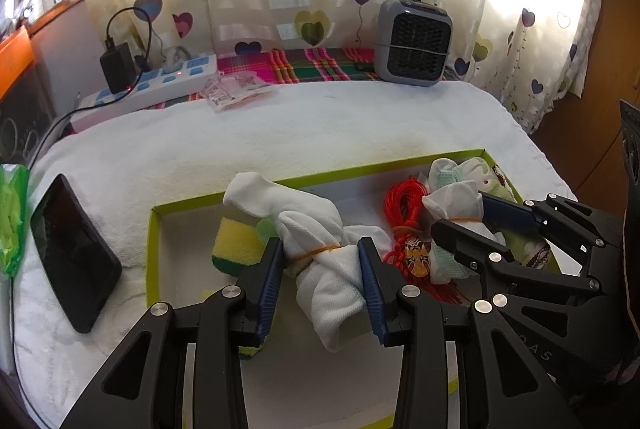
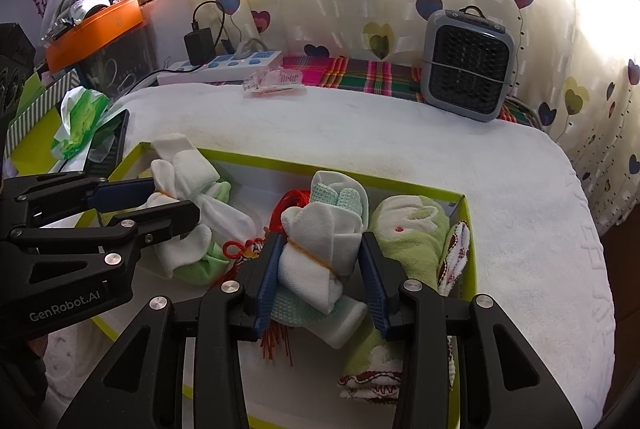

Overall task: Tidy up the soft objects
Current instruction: 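Lower both held white cloth bundles into the box beside the ornament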

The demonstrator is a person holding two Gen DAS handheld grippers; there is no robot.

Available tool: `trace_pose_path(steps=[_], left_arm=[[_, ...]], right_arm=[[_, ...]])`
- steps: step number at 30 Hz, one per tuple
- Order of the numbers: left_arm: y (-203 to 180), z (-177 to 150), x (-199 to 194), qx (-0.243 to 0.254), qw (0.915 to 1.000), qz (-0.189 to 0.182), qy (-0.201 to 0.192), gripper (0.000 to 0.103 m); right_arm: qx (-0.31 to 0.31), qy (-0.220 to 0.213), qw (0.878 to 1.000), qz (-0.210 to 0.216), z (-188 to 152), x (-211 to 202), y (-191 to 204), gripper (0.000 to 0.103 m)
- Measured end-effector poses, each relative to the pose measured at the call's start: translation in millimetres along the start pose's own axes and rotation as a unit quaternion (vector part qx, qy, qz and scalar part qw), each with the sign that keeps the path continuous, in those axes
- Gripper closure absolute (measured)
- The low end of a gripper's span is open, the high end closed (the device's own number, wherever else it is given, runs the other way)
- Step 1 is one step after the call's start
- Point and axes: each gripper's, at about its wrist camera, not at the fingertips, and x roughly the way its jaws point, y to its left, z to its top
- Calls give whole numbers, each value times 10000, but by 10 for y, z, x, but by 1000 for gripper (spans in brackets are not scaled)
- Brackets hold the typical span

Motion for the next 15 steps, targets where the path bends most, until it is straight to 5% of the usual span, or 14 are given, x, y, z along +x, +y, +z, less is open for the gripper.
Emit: trace_pose_path(steps=[15], left_arm=[[3, 5, 5, 18, 10000, 42, -3, 65]], right_arm=[[-11, -16, 10000, -8, 4, -2, 7, 61]])
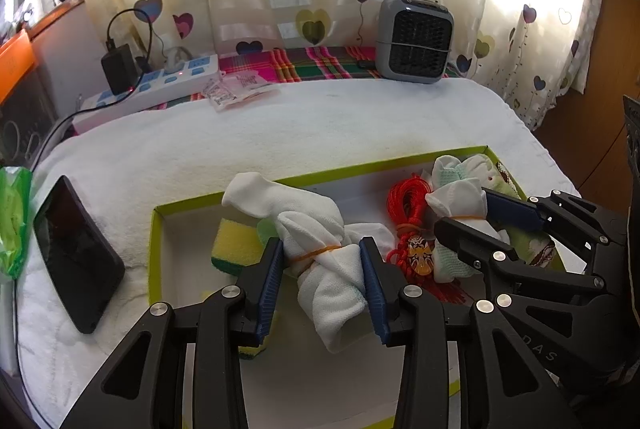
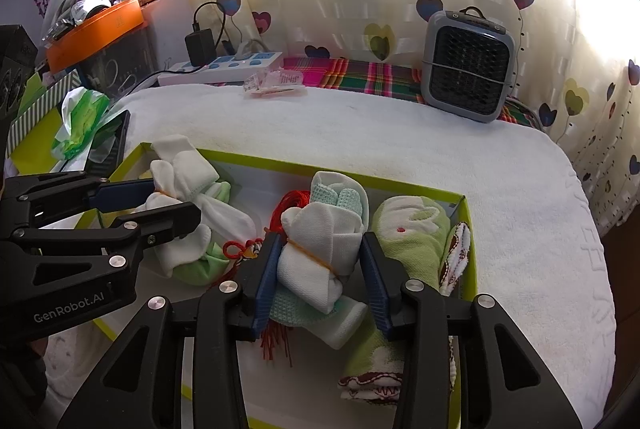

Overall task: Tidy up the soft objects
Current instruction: 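Lower both held white cloth bundles into the box beside the ornament, then open both tools to release the bundles and withdraw from the box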

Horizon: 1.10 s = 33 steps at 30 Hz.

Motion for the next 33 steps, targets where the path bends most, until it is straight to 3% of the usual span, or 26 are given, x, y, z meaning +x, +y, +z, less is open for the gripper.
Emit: trace_pose_path(steps=[33], left_arm=[[30, -70, -223, -119, 9998, 59, -171, 57]], right_arm=[[114, -124, 9998, 83, -53, -139, 25, 54]])
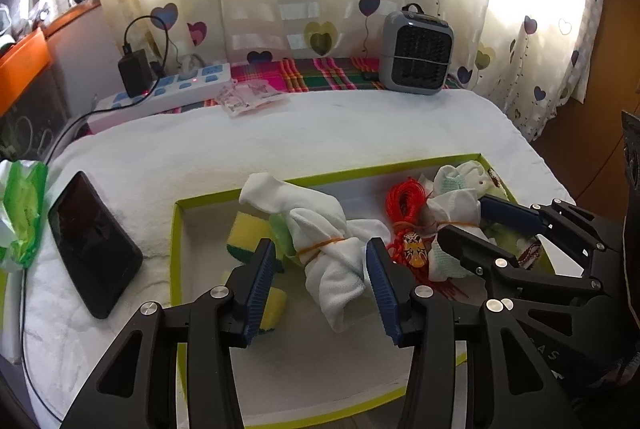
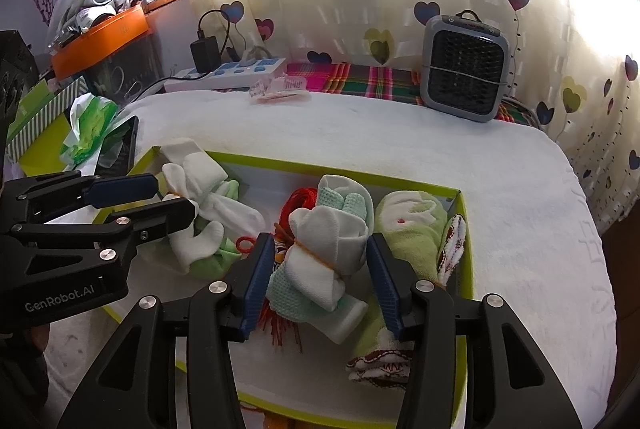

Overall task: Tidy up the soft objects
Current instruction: 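Open both tools to release the bundles and withdraw from the box, then move both tools toward the tissue packet and orange toy beside the box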

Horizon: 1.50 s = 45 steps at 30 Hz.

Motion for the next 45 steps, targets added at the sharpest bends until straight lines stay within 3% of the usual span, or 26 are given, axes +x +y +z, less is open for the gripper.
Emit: trace_pose_path(steps=[3, 5, 7, 32, 45], left_arm=[[-3, -26, -68, -22, 10000, 32, -54, 57], [4, -44, -117, -49, 9999, 29, -86, 57], [9, -62, -164, -63, 9999, 44, -105, 57], [-30, -478, -544, -271, 9995, -15, -155, 57], [-44, -825, -577, -426, 9989, -192, 86, 57]], right_arm=[[65, -26, 10000, 46, -14, -32, -3, 52], [89, -40, 9999, 84, -24, -55, 1, 42], [91, -68, 9999, 114, -37, -87, 11, 40], [193, -257, 9994, 125, -278, -523, 57, 40], [414, -226, 9989, -2, -592, -731, -26, 40]])
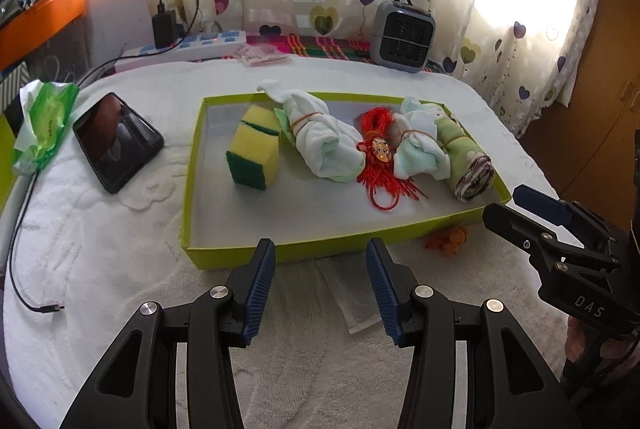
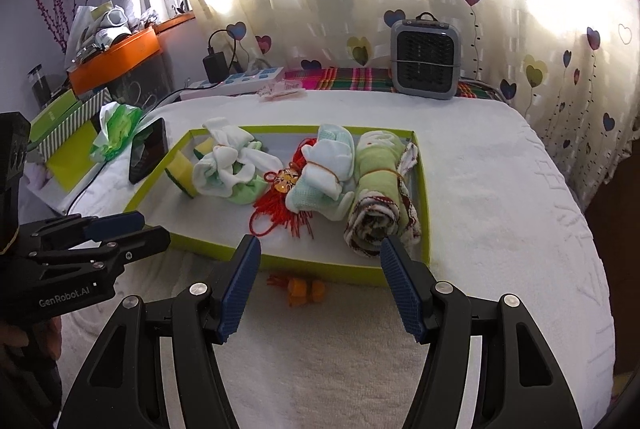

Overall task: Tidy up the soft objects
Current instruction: 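Move both tools toward the tissue packet and orange toy beside the box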

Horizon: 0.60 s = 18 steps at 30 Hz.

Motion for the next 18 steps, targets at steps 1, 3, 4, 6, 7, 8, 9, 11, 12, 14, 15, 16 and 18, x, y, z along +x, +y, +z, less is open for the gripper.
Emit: trace_pose_path(steps=[1, 3, 4, 6, 7, 8, 9, 11, 12, 14, 15, 16, 18], left_arm=[[-4, -12, -1, -3, 10000, 23, 3, 57], [-6, -40, -4, -19, 10000, 17, 20, 57], [-6, -53, -6, -37, 10000, 3, 30, 57], [-12, -80, -5, -32, 10000, -7, 55, 57], [-13, -92, 0, -36, 10000, -6, 78, 57], [-14, -102, 8, -46, 9999, -11, 92, 57], [-11, -113, 19, -65, 9999, -22, 119, 57], [-8, -136, 43, -115, 9998, -70, 172, 56], [-10, -146, 56, -124, 9997, -97, 199, 55], [-26, -169, 89, -115, 9995, -123, 268, 53], [-41, -180, 113, -103, 9993, -158, 316, 53], [-51, -192, 132, -111, 9991, -192, 355, 53], [-71, -210, 165, -135, 9988, -249, 404, 53]], right_arm=[[30, 13, 10000, -12, -18, -4, -11, 40], [90, 19, 10000, -10, -51, -20, -37, 40], [111, 20, 9999, -11, -68, -29, -46, 40], [130, 25, 9999, -32, -107, -47, -63, 40], [139, 46, 9999, -39, -127, -48, -70, 40], [155, 80, 9998, -33, -146, -44, -77, 40], [167, 105, 9998, -22, -164, -42, -85, 40], [206, 154, 9997, -24, -204, -36, -102, 40], [221, 171, 9996, -20, -220, -33, -106, 40], [258, 246, 9994, -2, -247, -3, -119, 40], [269, 279, 9992, 22, -255, 16, -114, 40], [276, 326, 9991, 59, -264, 39, -112, 40], [252, 426, 9987, 100, -275, 92, -91, 40]])
